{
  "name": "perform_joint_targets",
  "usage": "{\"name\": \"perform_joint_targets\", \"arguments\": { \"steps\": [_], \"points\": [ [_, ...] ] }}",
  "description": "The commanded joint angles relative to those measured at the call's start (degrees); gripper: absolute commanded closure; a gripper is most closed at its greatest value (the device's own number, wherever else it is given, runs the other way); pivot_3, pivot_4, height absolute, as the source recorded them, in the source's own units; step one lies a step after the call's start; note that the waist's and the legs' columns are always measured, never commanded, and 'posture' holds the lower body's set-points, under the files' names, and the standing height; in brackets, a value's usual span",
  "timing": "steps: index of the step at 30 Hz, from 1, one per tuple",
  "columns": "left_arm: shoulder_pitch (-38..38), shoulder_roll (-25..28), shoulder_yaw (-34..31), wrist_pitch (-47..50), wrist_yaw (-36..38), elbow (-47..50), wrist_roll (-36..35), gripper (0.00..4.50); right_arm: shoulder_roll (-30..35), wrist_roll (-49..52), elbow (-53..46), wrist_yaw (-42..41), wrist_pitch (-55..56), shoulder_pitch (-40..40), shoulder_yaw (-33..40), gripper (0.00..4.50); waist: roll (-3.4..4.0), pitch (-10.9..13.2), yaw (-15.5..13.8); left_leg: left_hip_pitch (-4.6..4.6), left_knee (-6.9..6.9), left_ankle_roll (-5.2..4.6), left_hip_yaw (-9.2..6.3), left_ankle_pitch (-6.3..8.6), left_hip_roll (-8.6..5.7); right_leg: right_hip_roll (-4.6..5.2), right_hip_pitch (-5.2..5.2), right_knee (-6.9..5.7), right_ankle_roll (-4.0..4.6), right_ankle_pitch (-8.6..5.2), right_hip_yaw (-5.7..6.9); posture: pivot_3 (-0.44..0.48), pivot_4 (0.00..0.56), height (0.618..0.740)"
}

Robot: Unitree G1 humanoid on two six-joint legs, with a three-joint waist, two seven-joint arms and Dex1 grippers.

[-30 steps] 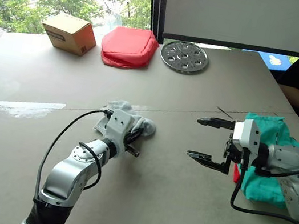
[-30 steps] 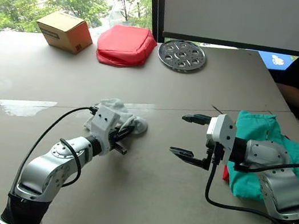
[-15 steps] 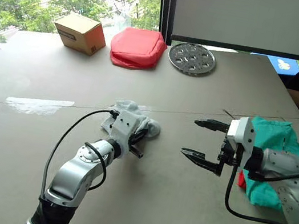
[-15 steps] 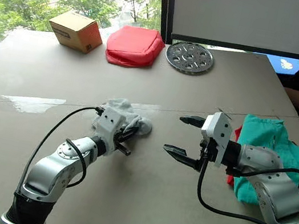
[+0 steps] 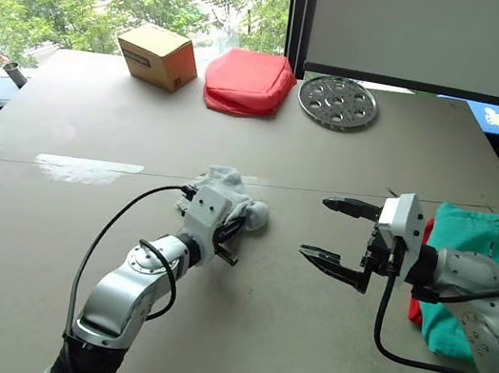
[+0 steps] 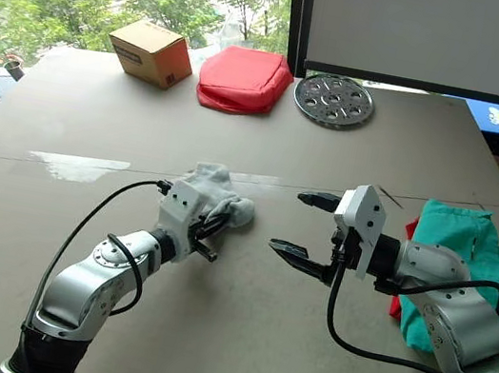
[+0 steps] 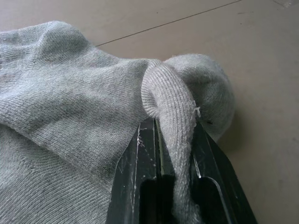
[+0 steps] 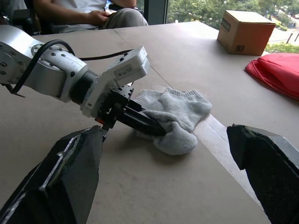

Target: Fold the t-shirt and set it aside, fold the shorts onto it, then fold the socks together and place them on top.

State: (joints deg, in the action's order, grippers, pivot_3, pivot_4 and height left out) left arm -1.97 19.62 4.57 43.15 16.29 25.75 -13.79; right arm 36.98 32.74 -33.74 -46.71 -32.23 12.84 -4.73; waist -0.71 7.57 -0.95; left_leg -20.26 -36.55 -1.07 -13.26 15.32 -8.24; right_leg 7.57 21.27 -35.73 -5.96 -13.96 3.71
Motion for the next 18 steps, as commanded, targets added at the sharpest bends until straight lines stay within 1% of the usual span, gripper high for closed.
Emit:
{"name": "perform_joint_targets", "arguments": {
  "steps": [1,2,3,4,5,6,8,9,10,11,12,15,17,18],
  "points": [
    [0.7,0.2,-1.5,0.4,-0.1,0.1,0.0,4.49,0.1,0.8,-2.5,0.2,0.4,0.4,1.0,0.0,-0.02,0.0,0.1,-0.03,0.02,-0.01,-0.1,0.0,-0.08,0.03,-0.02,0.01,0.0,0.0,0.09,0.0,0.15,0.74],
    [0.8,0.2,-1.5,0.3,0.0,0.1,0.0,4.49,0.1,0.8,-2.6,0.2,0.4,0.4,1.0,0.0,-0.04,0.0,0.2,-0.06,0.02,-0.01,-0.2,-0.01,-0.14,0.09,-0.03,0.03,0.0,-0.01,0.2,0.0,0.15,0.74],
    [0.8,0.2,-1.4,0.3,0.0,0.1,0.0,4.49,0.2,0.8,-2.6,0.2,0.4,0.3,1.0,0.0,-0.04,0.0,0.3,-0.27,0.01,-0.13,-0.48,-0.1,-0.36,0.3,-0.11,0.08,-0.02,-0.02,0.58,0.0,0.15,0.74],
    [0.9,0.1,-1.4,0.2,0.1,0.1,0.0,4.49,0.2,0.8,-2.6,0.2,0.4,0.2,1.1,0.0,-0.02,0.0,0.4,-0.38,0.01,-0.39,-0.66,-0.26,-0.49,0.45,-0.16,0.08,-0.1,-0.07,0.82,0.0,0.15,0.74],
    [0.9,0.1,-1.4,0.1,0.2,0.3,-0.1,4.49,0.2,0.9,-2.6,0.2,0.3,0.2,1.1,0.0,0.2,0.1,0.3,-0.43,0.01,-0.49,-0.95,-0.36,-0.64,0.55,-0.33,0.1,-0.16,-0.11,1.14,0.0,0.15,0.74],
    [0.8,0.0,-1.4,0.1,0.3,0.5,-0.3,4.49,0.1,1.0,-2.6,0.4,0.1,0.1,1.2,0.0,0.3,0.2,0.2,-0.25,-0.01,-0.51,-1.21,-0.42,-0.74,0.63,-0.45,0.08,-0.29,-0.19,1.36,0.0,0.15,0.74],
    [0.8,0.0,-1.5,0.3,0.6,1.0,-1.1,4.49,0.0,1.1,-2.5,0.5,-0.2,0.2,1.3,0.0,0.18,0.2,-0.1,-0.12,-0.02,-0.44,-1.09,-0.46,-0.68,0.4,-0.22,0.02,-0.27,-0.18,0.89,0.0,0.15,0.74],
    [0.9,-0.3,-1.9,0.5,1.7,1.8,-2.8,4.49,0.0,1.2,-2.4,0.6,-0.2,0.2,1.3,0.0,0.16,0.2,-0.2,-0.13,-0.01,-0.41,-0.92,-0.44,-0.62,0.34,-0.12,0.0,-0.27,-0.17,0.67,0.0,0.15,0.74],
    [1.0,-0.5,-2.2,0.8,2.4,2.3,-4.0,3.51,0.0,1.2,-2.3,0.6,-0.2,0.3,1.3,0.0,0.05,0.2,-0.3,-0.15,0.02,-0.27,-0.77,-0.36,-0.57,0.32,-0.06,-0.01,-0.27,-0.16,0.47,0.0,0.15,0.74],
    [1.1,-1.1,-3.0,1.7,2.2,3.3,-5.2,3.2,-0.1,1.1,-2.1,0.7,-0.1,0.3,1.2,0.0,0.03,0.2,-0.3,-0.14,0.04,-0.19,-0.63,-0.31,-0.54,0.31,-0.01,-0.02,-0.26,-0.16,0.15,0.0,0.15,0.74],
    [1.2,-1.6,-3.6,2.5,2.0,4.2,-6.2,2.77,-0.2,1.0,-2.0,0.8,0.0,0.4,1.1,0.0,0.0,0.2,-0.3,-0.14,0.08,-0.19,-0.55,-0.31,-0.53,0.31,0.03,-0.02,-0.26,-0.15,0.04,0.0,0.15,0.74],
    [2.2,-2.4,-7.0,5.3,1.5,8.3,-9.9,1.25,-0.6,0.8,-1.7,1.3,-0.1,0.7,0.4,0.0,-0.23,0.1,-0.4,-0.35,0.12,-0.2,-0.31,-0.3,-0.52,0.28,0.38,-0.03,-0.2,-0.11,-0.27,0.0,0.15,0.74],
    [3.5,-1.9,-10.8,6.9,2.3,11.3,-13.2,1.25,-1.1,0.3,-1.4,1.9,-0.4,1.1,-0.3,0.0,-0.3,0.2,-0.4,-0.36,0.12,-0.25,-0.12,-0.28,-0.46,0.2,0.45,-0.03,-0.12,-0.06,-0.48,0.0,0.15,0.74],
    [4.5,-1.4,-13.9,7.9,3.7,12.8,-16.6,1.25,-1.5,-0.3,-1.1,2.1,-0.1,1.3,-0.8,0.0,-0.29,0.2,-0.5,-0.34,0.13,-0.26,-0.03,-0.27,-0.45,0.18,0.47,-0.03,-0.08,-0.04,-0.57,0.0,0.15,0.74]
  ]
}}
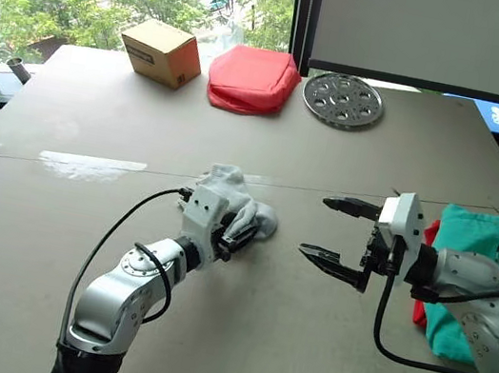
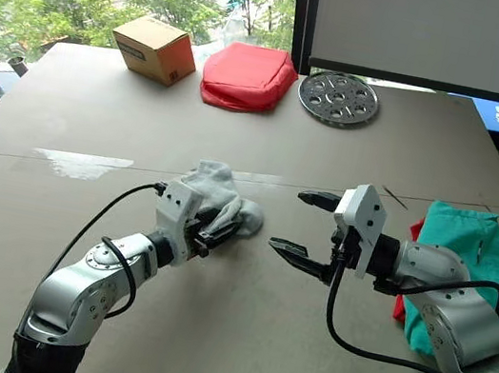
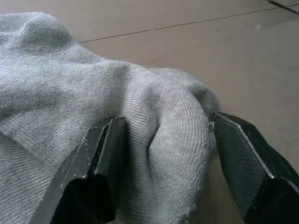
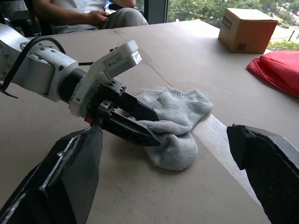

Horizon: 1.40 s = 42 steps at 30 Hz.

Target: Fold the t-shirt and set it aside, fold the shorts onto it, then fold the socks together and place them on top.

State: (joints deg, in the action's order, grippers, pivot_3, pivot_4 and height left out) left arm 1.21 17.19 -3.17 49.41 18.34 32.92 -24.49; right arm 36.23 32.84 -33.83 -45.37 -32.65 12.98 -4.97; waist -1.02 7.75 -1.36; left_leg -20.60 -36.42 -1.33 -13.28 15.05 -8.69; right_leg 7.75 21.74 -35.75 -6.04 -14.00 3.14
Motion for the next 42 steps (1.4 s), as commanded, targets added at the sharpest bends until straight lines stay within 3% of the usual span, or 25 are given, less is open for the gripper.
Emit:
{"name": "perform_joint_targets", "arguments": {
  "steps": [1,5,8,11,15,22,31,36,42],
  "points": [
    [2.3,1.5,-9.6,2.4,3.3,6.7,-10.0,1.25,-1.1,-1.3,-0.5,0.9,1.0,1.2,-1.2,0.0,0.03,0.0,0.0,0.0,0.0,0.0,0.04,0.0,0.03,-0.02,0.01,0.0,0.01,0.0,-0.03,0.0,0.15,0.74],
    [5.9,8.9,-25.1,8.4,10.6,3.7,-28.1,1.25,-3.2,-6.0,3.4,1.2,2.2,1.8,-6.6,0.0,0.12,0.2,0.0,0.04,0.07,-0.01,0.35,0.02,0.29,-0.27,0.25,0.0,0.16,0.08,-0.36,0.0,0.15,0.74],
    [5.4,13.7,-30.1,9.0,11.2,-3.7,-29.1,1.25,-5.6,-11.0,9.0,1.2,4.5,4.1,-11.4,0.0,0.18,0.2,-0.2,0.1,0.1,0.0,0.45,0.01,0.36,-0.76,0.31,-0.02,0.22,0.05,-1.02,0.0,0.15,0.74],
    [1.0,17.0,-28.5,6.1,8.4,-11.0,-23.3,1.25,-9.0,-13.8,13.8,1.4,5.4,7.8,-13.9,0.0,0.14,0.3,-0.7,0.16,0.16,0.01,0.65,0.01,0.37,-0.87,0.36,-0.04,0.41,-0.02,-1.42,0.0,0.15,0.74],
    [-6.9,20.1,-25.0,7.4,8.2,-17.9,-21.8,1.25,-14.5,-18.4,20.6,4.1,6.6,13.4,-16.1,0.0,-0.2,0.3,-1.0,0.04,0.15,0.02,0.81,0.0,0.37,-1.04,0.54,0.07,0.89,0.53,-1.68,0.0,0.15,0.74],
    [-7.6,25.8,-21.1,4.5,16.1,-21.3,-18.9,1.25,-15.4,-28.9,27.1,0.4,21.8,18.2,-22.3,0.0,-0.29,0.2,-0.2,-0.06,0.36,0.26,1.55,-0.15,0.55,-1.22,1.02,0.07,1.1,0.68,-2.32,0.0,0.15,0.74],
    [-8.3,25.7,-18.7,1.9,16.9,-22.0,-15.7,1.25,-16.2,-39.1,38.1,-3.1,38.9,23.0,-27.9,0.0,-0.34,0.2,0.7,0.11,0.39,0.29,1.91,-0.14,1.17,-1.86,1.06,0.11,1.3,0.81,-2.61,0.0,0.15,0.74],
    [-3.3,26.6,-21.2,-1.2,21.7,-15.7,-17.5,1.25,-18.2,-43.7,42.8,-3.3,44.4,24.4,-30.5,0.0,-0.42,0.2,0.9,0.09,0.47,0.3,2.09,-0.14,1.25,-1.94,1.2,0.13,1.44,0.9,-2.78,0.0,0.15,0.74],
    [13.2,29.1,-28.3,-8.4,35.2,-6.3,-18.6,1.25,-22.7,-45.6,46.3,-3.3,46.7,26.4,-30.8,0.0,-0.53,0.3,1.8,0.14,0.61,0.3,2.37,-0.13,1.36,-2.02,1.28,0.16,1.61,0.98,-3.03,0.0,0.15,0.74]
  ]
}}
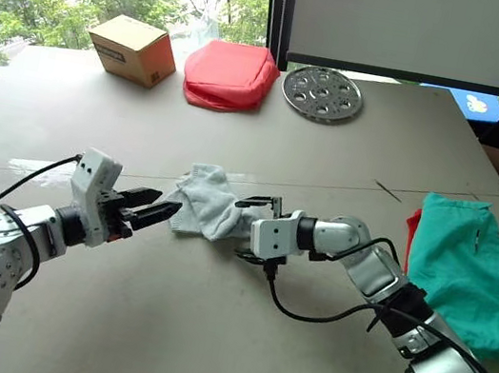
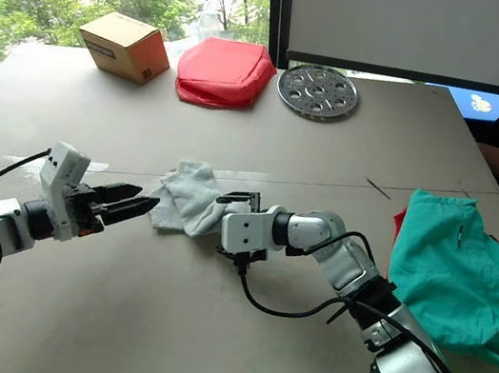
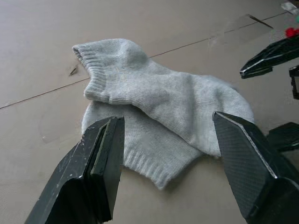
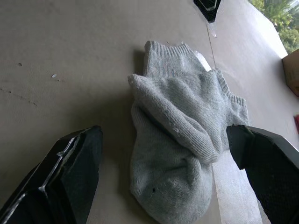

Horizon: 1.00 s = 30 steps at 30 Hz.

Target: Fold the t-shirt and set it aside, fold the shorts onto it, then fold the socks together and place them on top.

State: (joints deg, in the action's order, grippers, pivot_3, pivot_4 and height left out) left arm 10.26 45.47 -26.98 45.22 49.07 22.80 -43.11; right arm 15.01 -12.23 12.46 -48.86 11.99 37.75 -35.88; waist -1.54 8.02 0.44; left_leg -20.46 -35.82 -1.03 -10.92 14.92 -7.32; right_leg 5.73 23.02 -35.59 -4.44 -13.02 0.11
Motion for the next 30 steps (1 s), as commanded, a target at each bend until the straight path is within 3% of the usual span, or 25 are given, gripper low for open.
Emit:
{"name": "perform_joint_targets", "arguments": {
  "steps": [1,5,9,14,18,19,25,30],
  "points": [
    [5.9,-1.0,-5.5,-8.3,5.5,4.1,1.2,1.25,-2.2,-0.7,0.6,0.3,2.4,2.0,0.1,0.0,0.0,0.0,0.1,0.03,0.03,0.0,0.01,0.0,0.0,-0.01,0.0,0.0,0.0,0.0,-0.02,0.0,0.15,0.74],
    [12.6,-1.0,-7.0,-18.9,16.5,2.0,3.5,1.25,-4.8,-1.6,3.2,0.1,2.1,3.2,-0.1,0.0,-0.03,0.0,-0.2,0.07,0.1,-0.05,0.09,0.03,0.06,-0.06,0.0,0.05,0.18,-0.05,-0.05,0.0,0.15,0.74],
    [13.1,-1.5,-7.2,-22.9,17.7,-1.5,4.9,1.25,-6.7,-3.3,6.6,1.3,2.7,4.1,0.1,0.0,-0.03,0.0,-0.4,0.09,0.11,-0.23,0.15,0.14,0.08,-0.13,0.0,0.05,0.31,-0.08,-0.12,0.0,0.15,0.74],
    [15.6,-3.0,-7.6,-26.3,17.9,-3.0,6.3,1.19,-7.7,-4.6,9.0,2.0,4.0,4.6,0.3,2.24,-0.03,0.0,0.0,0.2,0.22,-0.22,0.3,0.14,0.2,-0.27,0.01,0.06,0.36,-0.02,-0.31,0.0,0.15,0.74],
    [16.9,-4.0,-7.4,-28.2,18.1,-4.4,6.5,1.19,-7.9,-1.7,5.7,-0.2,3.3,3.6,1.4,4.28,-0.03,0.0,0.2,0.29,0.33,-0.22,0.45,0.14,0.3,-0.37,0.04,0.07,0.4,0.02,-0.49,0.0,0.15,0.74],
    [17.2,-4.3,-7.2,-28.7,18.4,-4.9,6.6,1.19,-8.0,0.3,4.1,-1.8,2.0,3.1,1.8,4.43,-0.03,0.0,0.2,0.3,0.34,-0.23,0.51,0.14,0.33,-0.4,0.05,0.07,0.42,0.03,-0.55,0.0,0.15,0.74],
    [18.1,-6.8,-5.5,-32.4,19.8,-9.3,7.7,1.19,-8.7,9.2,-2.2,-5.9,-6.1,1.6,5.5,4.43,-0.04,0.0,0.2,0.39,0.4,-0.26,0.7,0.16,0.45,-0.51,0.04,0.09,0.44,0.02,-0.77,0.0,0.15,0.74],
    [17.4,-8.3,-3.4,-35.2,19.3,-10.9,9.4,1.19,-4.5,7.1,-0.9,-8.4,-3.0,0.9,4.1,4.43,-0.06,0.0,0.0,0.44,0.41,-0.26,0.82,0.17,0.49,-0.57,0.04,0.13,0.49,0.05,-0.84,0.0,0.15,0.74]
  ]
}}
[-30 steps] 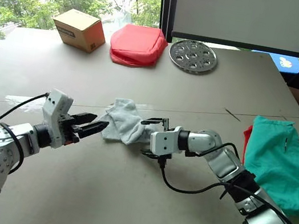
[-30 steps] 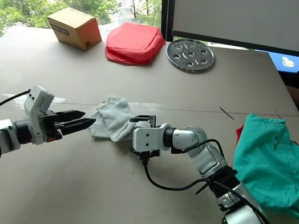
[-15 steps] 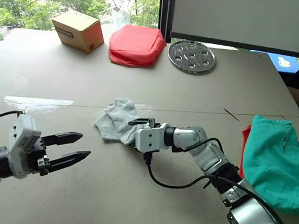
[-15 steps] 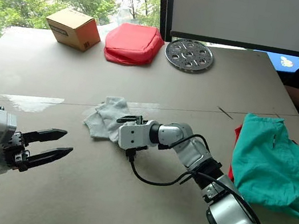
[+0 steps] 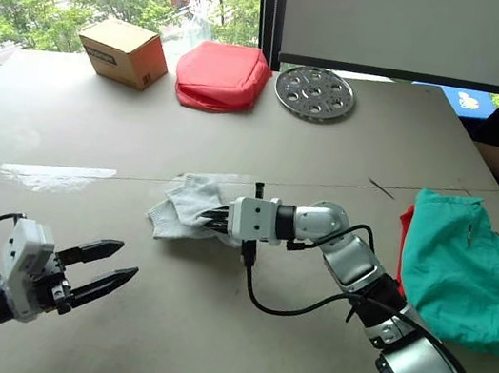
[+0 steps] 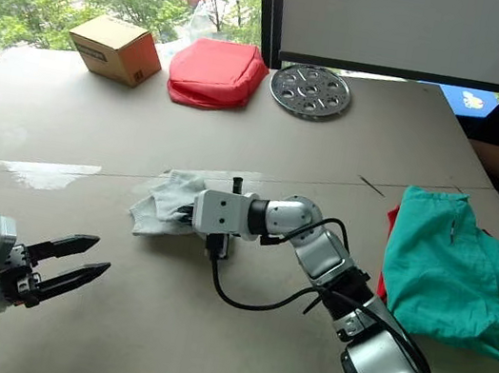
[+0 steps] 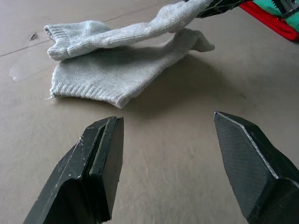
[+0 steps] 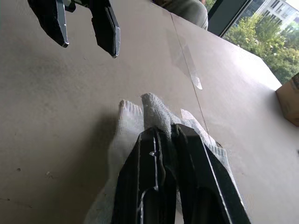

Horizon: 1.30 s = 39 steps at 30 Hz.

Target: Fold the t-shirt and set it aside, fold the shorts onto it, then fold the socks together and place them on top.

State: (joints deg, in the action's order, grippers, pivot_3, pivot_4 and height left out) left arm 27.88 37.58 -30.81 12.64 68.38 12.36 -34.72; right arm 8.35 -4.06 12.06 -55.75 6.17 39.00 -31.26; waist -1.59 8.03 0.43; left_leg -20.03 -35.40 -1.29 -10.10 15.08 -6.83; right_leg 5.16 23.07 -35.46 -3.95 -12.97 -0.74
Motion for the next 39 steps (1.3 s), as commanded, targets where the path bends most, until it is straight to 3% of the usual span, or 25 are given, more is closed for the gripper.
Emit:
{"name": "perform_joint_targets", "arguments": {
  "steps": [1,7,12,16,20,25,27,31,34,37,39],
  "points": [
    [-0.3,-0.5,0.7,-3.1,-0.1,-0.7,1.4,1.19,3.3,-2.1,0.4,-1.9,3.0,-0.5,-1.1,4.43,-0.02,0.0,0.0,0.0,0.0,0.0,0.01,0.0,0.0,0.0,0.0,0.01,0.0,0.0,0.0,0.0,0.15,0.74],
    [-1.1,-0.7,1.4,-5.2,-0.6,-2.3,2.3,1.19,4.2,1.5,-1.0,-2.3,-1.9,-3.0,1.5,4.43,-0.05,0.0,0.2,0.02,0.04,0.0,0.08,0.0,0.06,-0.02,0.0,0.03,0.01,0.02,-0.06,0.0,0.15,0.74],
    [-2.5,-0.7,2.0,-4.3,-2.4,-3.8,2.5,1.19,4.8,0.5,-1.4,-2.7,2.2,-2.8,1.1,4.43,-0.05,0.0,0.2,0.06,0.08,0.0,0.17,0.0,0.14,-0.09,0.03,0.05,0.05,0.05,-0.12,0.0,0.15,0.74],
    [-7.6,-0.2,2.7,5.0,-9.7,-3.3,0.2,1.19,4.0,2.9,-3.8,-4.4,2.3,-2.2,1.7,4.43,-0.06,0.0,-0.1,0.05,0.09,0.0,0.15,0.0,0.14,-0.1,0.03,0.06,-0.15,0.17,-0.08,0.0,0.15,0.74],
    [-17.6,-0.2,2.5,20.9,-19.5,-1.2,-9.1,1.19,3.5,3.7,-3.5,-4.4,1.6,-2.3,2.1,4.43,-0.11,0.0,-0.3,0.07,0.07,0.01,0.12,0.0,0.14,-0.12,0.02,0.03,-0.18,0.19,-0.07,0.0,0.15,0.74],
    [-22.1,1.3,3.8,23.2,-18.6,0.5,-10.5,1.19,-0.6,11.6,-6.7,-1.7,-11.7,-0.3,8.1,4.43,-0.21,0.0,0.6,0.09,0.09,0.24,0.18,-0.13,0.15,-0.15,0.06,0.03,0.06,0.34,-0.15,0.0,0.15,0.74],
    [-21.7,3.2,3.6,30.0,-19.0,0.3,-14.1,1.19,0.1,10.2,-5.8,-2.1,-10.1,0.8,7.8,4.43,-0.21,0.0,0.8,0.09,0.15,0.22,0.28,-0.11,0.2,-0.17,0.12,0.03,0.06,0.35,-0.2,0.0,0.15,0.74],
    [-26.0,4.9,0.7,47.7,-26.9,-4.3,-25.0,1.19,4.8,5.9,-4.8,-6.7,-1.5,-0.4,3.5,4.43,-0.19,0.0,0.0,0.1,0.17,0.03,0.22,0.0,0.2,-0.2,0.1,0.03,0.05,0.34,-0.14,0.0,0.15,0.74],
    [-30.9,5.4,0.0,55.3,-32.5,-7.7,-27.9,1.19,6.4,5.0,-5.2,-7.5,1.0,-2.5,2.1,4.43,-0.32,0.1,0.0,0.11,0.11,0.04,0.12,-0.01,0.18,-0.22,0.07,0.01,0.02,0.32,-0.06,0.0,0.15,0.74],
    [-33.6,5.7,1.2,58.4,-35.9,-8.2,-27.0,1.19,5.7,4.9,-5.3,-5.8,1.1,-3.5,2.5,4.43,-0.33,0.1,0.3,0.11,0.1,0.24,0.16,-0.12,0.18,-0.21,0.08,-0.01,0.04,0.34,-0.12,0.0,0.15,0.74],
    [-34.3,5.2,2.4,52.2,-34.4,-6.1,-23.0,1.19,5.9,3.7,-5.3,-4.6,1.1,-3.7,2.6,4.43,-0.33,0.1,0.7,0.16,0.14,0.34,0.25,-0.17,0.21,-0.2,0.09,-0.01,0.04,0.34,-0.19,0.0,0.15,0.74]
  ]
}}
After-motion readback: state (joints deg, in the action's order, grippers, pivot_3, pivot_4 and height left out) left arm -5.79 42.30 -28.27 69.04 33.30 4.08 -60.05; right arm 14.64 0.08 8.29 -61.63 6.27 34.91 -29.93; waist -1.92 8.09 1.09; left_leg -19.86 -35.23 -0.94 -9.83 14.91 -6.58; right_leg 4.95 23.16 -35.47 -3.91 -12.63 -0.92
